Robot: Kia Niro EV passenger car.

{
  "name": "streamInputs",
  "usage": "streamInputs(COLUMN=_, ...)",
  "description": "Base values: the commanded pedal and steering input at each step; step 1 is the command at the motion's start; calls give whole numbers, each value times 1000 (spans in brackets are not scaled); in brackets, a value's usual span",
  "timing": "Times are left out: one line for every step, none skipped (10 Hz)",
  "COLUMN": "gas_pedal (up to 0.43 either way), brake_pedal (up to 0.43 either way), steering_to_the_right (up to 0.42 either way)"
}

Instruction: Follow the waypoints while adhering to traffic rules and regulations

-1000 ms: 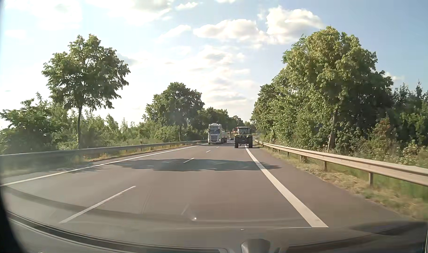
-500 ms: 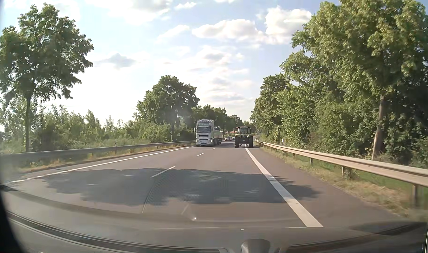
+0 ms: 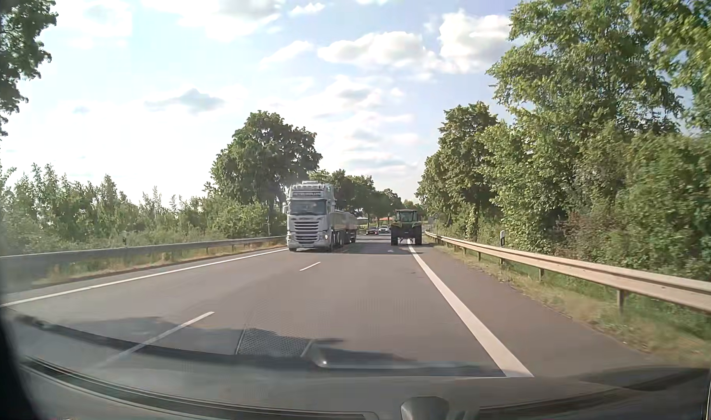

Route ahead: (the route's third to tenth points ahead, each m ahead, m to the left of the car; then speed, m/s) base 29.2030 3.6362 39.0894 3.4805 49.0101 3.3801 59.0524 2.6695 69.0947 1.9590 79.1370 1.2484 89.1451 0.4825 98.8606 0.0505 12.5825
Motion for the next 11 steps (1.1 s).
streamInputs(gas_pedal=150, brake_pedal=6, steering_to_the_right=4)
streamInputs(gas_pedal=150, brake_pedal=6, steering_to_the_right=4)
streamInputs(gas_pedal=150, brake_pedal=6, steering_to_the_right=4)
streamInputs(gas_pedal=150, brake_pedal=6, steering_to_the_right=4)
streamInputs(gas_pedal=150, brake_pedal=6, steering_to_the_right=4)
streamInputs(gas_pedal=150, brake_pedal=6, steering_to_the_right=5)
streamInputs(gas_pedal=150, brake_pedal=6, steering_to_the_right=4)
streamInputs(gas_pedal=150, brake_pedal=6, steering_to_the_right=4)
streamInputs(gas_pedal=150, brake_pedal=6, steering_to_the_right=4)
streamInputs(gas_pedal=150, brake_pedal=6, steering_to_the_right=4)
streamInputs(gas_pedal=150, brake_pedal=6, steering_to_the_right=4)
